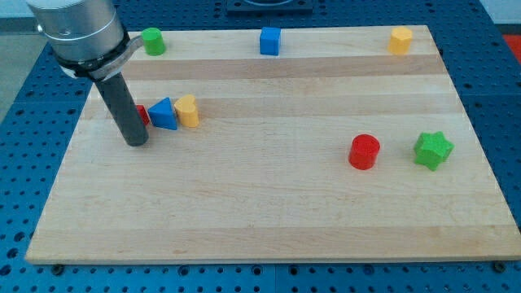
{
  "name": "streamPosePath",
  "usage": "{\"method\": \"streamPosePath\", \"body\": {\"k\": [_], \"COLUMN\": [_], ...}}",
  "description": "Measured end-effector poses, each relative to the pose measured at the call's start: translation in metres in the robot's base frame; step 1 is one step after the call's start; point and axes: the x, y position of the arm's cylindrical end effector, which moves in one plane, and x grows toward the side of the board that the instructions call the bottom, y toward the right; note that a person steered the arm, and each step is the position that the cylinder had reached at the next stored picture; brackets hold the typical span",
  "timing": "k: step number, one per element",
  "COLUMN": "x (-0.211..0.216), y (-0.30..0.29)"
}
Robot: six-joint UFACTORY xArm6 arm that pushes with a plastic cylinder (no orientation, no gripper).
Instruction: Slide the heart below the blue cube
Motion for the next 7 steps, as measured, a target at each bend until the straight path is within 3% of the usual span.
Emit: {"method": "streamPosePath", "body": {"k": [5,7], "x": [-0.051,-0.051], "y": [0.029,0.079]}}
